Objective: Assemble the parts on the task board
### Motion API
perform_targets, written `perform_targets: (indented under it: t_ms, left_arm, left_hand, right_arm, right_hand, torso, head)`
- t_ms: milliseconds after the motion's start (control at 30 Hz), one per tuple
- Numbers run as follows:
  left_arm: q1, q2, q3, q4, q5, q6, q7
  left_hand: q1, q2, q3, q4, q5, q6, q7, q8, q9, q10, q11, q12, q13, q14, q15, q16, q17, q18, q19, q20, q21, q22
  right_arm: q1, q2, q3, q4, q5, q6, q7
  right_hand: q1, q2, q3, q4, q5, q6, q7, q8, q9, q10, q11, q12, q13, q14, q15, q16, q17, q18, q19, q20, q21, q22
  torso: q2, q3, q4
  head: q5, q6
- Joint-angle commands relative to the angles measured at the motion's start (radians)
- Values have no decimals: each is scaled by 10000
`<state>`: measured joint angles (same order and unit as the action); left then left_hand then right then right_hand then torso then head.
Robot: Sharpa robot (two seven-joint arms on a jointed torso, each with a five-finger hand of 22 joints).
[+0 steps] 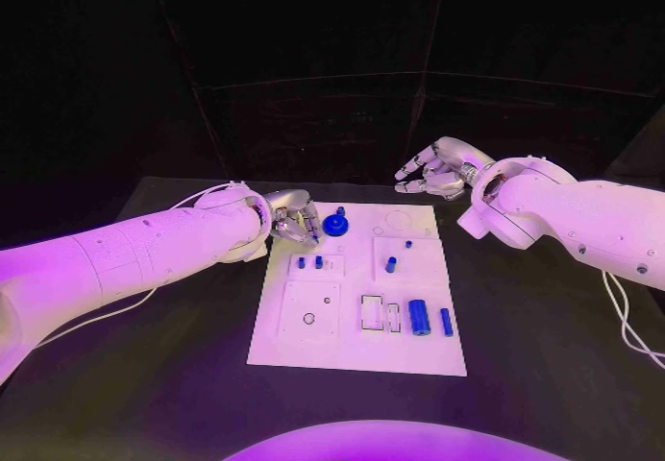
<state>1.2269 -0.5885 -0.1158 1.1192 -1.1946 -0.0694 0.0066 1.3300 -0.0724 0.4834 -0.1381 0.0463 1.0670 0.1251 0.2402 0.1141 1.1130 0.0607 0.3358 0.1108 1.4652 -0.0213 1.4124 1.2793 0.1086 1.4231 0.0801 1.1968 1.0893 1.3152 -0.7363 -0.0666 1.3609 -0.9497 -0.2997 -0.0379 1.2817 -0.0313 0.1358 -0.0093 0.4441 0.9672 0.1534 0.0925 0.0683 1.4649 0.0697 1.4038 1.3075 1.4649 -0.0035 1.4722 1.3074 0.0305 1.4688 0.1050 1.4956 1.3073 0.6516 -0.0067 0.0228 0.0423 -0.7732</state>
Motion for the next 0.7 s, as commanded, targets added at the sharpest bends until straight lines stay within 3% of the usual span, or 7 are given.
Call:
perform_targets:
  t_ms: [33, 700]
  left_arm:
    - [13, 21, 5, -27, -148, 262, -99]
    - [4, 152, -30, -74, -413, 413, -101]
  left_hand:
    - [4, -110, -15, -70, 13, -1, 58, -47, -6, 47, 14, -55, -16, 405, 7, -39, -16, -100, 10, -18, 23, -3]
    - [5, -110, -13, -79, 13, 12, 53, -52, -8, 64, 9, -63, -21, 401, 7, -46, -30, -101, 7, -16, 26, 4]
  right_arm:
    - [18, 8, 6, 9, -28, -66, 74]
    - [18, 16, 6, 10, -29, -48, 68]
  right_hand:
    - [-100, 26, 58, -28, 28, 22, 24, -46, -6, 67, -44, -4, 1338, 613, -73, -55, 574, 94, 121, -62, -56, 875]
    - [-100, 26, 58, -28, 28, 22, 24, -46, -6, 67, -44, -4, 1338, 613, -73, -55, 574, 94, 121, -62, -56, 875]
  torso:
    - [-7, -6, 0]
    - [-2, -6, 4]
  head:
    - [4, -6]
    - [-26, -32]
